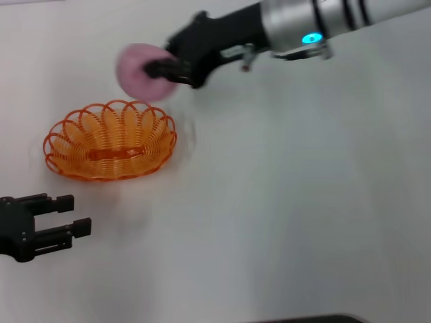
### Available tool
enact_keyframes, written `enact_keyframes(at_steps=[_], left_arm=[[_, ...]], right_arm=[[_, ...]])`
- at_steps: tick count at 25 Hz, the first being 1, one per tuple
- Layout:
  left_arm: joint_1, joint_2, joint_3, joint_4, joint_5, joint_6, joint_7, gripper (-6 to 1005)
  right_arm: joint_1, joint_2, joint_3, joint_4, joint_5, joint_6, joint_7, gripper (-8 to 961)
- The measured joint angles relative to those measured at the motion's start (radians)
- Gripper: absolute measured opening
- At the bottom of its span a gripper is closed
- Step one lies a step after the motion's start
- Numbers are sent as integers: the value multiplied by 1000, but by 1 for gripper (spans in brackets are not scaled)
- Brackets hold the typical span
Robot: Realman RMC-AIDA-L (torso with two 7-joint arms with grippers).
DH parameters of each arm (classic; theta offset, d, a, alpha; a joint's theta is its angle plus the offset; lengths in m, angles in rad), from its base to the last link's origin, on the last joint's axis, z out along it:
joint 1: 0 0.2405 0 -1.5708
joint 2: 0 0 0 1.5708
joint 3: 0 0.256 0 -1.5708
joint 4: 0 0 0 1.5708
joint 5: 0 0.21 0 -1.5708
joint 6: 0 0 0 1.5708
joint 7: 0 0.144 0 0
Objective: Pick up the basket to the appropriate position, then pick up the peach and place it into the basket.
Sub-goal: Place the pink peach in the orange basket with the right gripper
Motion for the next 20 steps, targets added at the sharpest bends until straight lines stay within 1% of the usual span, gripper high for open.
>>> enact_keyframes(at_steps=[5,7,10,16,20], left_arm=[[-9,0,-2,-4,-1,-1,-6,650],[-15,0,-1,-5,-2,-1,-12,650],[-25,1,-1,-6,-2,-8,-19,650],[-45,3,0,-16,0,-20,-24,649],[-52,3,1,-17,-3,-28,-25,649]], right_arm=[[37,10,-109,196,280,148,-231,108],[40,12,-168,245,379,190,-317,170],[40,12,-228,269,463,216,-379,263],[32,6,-239,268,478,220,-386,477],[21,2,-233,265,480,205,-387,573]])
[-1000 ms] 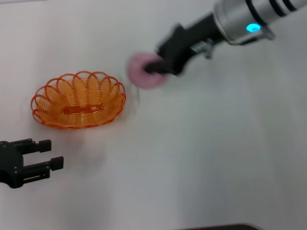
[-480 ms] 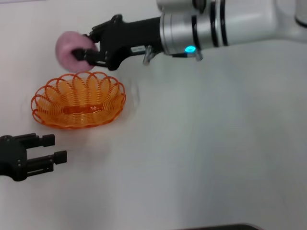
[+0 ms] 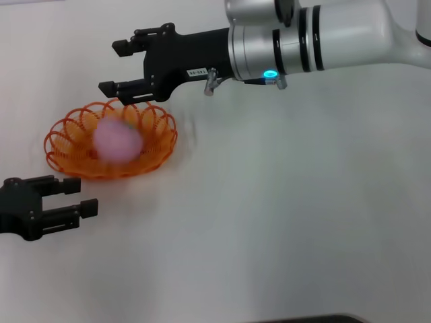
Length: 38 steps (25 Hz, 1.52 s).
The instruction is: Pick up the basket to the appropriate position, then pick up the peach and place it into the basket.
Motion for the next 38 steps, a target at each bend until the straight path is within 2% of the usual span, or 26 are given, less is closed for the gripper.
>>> enact_keyframes(at_steps=[6,9,15,19,22,25,31,38], left_arm=[[-8,3,-5,1,-1,-1,-10,649],[-8,5,-9,7,-2,-1,-18,648],[-8,15,-13,26,3,3,-41,648],[-6,17,-11,40,3,4,-48,647],[-8,18,-2,44,19,0,-38,647],[-10,18,3,46,46,-17,-30,647],[-8,18,1,47,54,-36,-30,649],[-5,18,0,48,57,-38,-29,643]], right_arm=[[-62,-17,23,-43,-11,-37,17,716],[-132,-39,70,-109,-51,-95,57,941],[-260,-104,242,-246,-274,-331,230,935],[-290,-126,376,-275,-484,-473,332,933],[-292,-120,463,-276,-631,-515,362,931],[-291,-102,506,-276,-708,-522,372,930],[-275,-75,516,-277,-769,-517,374,930],[-261,-70,517,-277,-775,-516,378,930]])
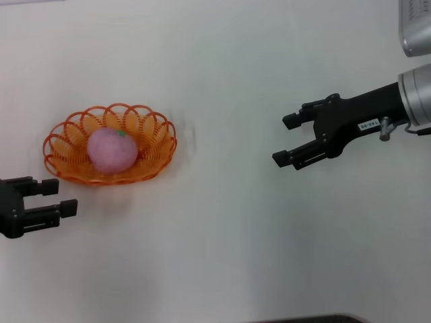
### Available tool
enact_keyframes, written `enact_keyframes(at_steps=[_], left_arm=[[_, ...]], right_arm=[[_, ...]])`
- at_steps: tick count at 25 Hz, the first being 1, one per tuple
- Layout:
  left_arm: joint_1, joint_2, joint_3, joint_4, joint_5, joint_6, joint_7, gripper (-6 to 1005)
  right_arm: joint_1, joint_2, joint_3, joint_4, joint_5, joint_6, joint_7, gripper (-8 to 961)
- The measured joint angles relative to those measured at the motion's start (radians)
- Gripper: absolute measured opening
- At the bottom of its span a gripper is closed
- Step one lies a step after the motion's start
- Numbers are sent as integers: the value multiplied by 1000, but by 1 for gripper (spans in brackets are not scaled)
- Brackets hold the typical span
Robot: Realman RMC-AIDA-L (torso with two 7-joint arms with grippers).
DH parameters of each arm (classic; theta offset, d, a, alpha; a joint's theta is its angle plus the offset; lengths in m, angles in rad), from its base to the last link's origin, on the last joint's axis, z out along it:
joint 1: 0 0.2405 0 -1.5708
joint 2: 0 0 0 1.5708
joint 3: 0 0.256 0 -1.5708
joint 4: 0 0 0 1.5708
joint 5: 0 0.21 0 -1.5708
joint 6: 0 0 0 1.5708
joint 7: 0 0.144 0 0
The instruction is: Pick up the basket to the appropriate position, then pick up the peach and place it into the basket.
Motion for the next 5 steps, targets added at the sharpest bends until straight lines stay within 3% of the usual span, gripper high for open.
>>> enact_keyframes(at_steps=[5], left_arm=[[2,0,0,2,2,0,0,643]], right_arm=[[7,1,0,0,-1,-1,1,930]])
